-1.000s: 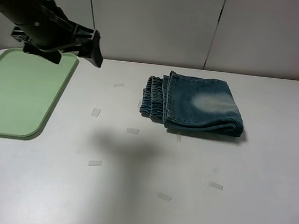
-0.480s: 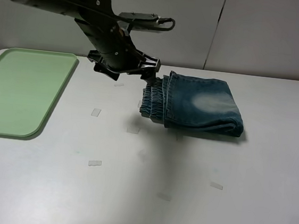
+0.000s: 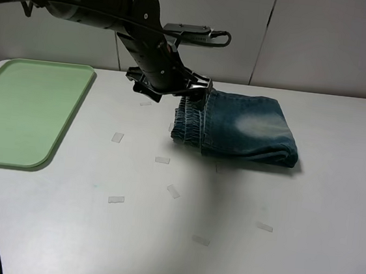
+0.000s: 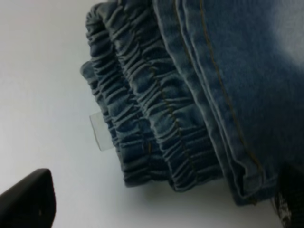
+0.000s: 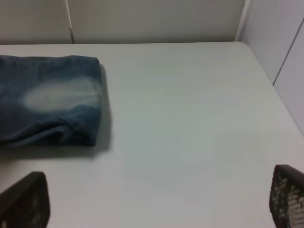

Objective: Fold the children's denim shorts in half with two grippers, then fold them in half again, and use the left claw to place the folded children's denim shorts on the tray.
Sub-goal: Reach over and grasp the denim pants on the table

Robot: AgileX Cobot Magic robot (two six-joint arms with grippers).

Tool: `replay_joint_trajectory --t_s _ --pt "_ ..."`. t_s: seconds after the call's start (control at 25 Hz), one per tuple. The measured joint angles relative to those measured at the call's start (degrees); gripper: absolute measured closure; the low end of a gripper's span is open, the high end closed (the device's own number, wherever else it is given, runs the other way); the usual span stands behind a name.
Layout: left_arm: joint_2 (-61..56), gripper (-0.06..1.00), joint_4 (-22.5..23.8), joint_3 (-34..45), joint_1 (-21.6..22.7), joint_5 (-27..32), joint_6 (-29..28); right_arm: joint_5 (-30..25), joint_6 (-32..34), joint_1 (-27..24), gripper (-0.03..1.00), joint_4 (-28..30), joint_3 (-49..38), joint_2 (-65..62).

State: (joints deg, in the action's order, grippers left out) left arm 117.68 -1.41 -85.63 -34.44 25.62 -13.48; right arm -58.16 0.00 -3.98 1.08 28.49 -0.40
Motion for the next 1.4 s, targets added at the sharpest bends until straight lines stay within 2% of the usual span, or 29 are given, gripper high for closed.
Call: replay_joint_trajectory --t_s 1.04,1.4 --pt "0.0 0.04 0.1 0.0 0.0 1.1 -0.2 0.0 0.0 0.0 0.27 0.0 0.0 0.0" --pt "3.4 0.04 0.1 -0.1 0.0 -4.2 -0.3 0.0 0.0 0.0 0.27 0.0 0.0 0.0"
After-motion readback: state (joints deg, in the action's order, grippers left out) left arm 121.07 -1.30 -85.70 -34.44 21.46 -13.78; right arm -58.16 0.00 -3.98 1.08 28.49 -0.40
